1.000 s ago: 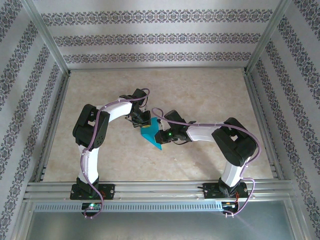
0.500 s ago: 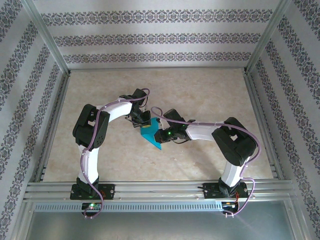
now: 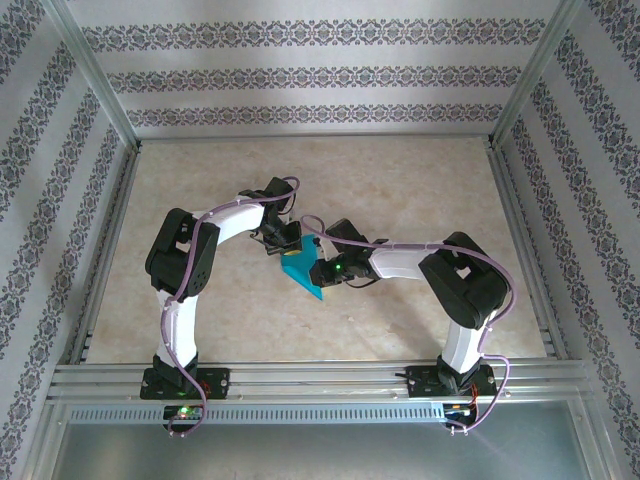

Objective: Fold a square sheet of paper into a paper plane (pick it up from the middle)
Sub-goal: Third fold the triangle at the center of the table.

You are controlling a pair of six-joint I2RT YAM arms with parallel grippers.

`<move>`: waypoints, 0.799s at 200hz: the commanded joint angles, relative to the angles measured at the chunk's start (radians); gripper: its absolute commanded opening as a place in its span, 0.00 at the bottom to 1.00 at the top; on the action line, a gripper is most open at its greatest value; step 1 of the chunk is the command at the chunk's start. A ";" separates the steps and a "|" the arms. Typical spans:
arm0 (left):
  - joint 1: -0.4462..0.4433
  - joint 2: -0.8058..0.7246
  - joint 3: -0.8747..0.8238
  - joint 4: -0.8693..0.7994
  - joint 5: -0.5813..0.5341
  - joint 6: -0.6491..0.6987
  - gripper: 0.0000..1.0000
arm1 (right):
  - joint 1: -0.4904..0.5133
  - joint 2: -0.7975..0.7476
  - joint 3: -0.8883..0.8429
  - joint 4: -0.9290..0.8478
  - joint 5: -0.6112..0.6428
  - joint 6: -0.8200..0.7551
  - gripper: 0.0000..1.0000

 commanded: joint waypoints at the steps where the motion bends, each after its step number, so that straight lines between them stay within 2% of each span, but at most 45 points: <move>1: -0.022 0.047 -0.032 -0.020 -0.016 0.010 0.07 | -0.004 0.020 0.021 -0.011 0.014 -0.015 0.09; 100: -0.021 0.014 -0.013 -0.025 -0.015 0.003 0.08 | -0.002 0.043 0.009 -0.035 0.058 -0.021 0.09; 160: 0.029 -0.185 -0.084 0.046 -0.029 -0.087 0.17 | -0.002 0.059 0.009 -0.043 0.063 -0.024 0.08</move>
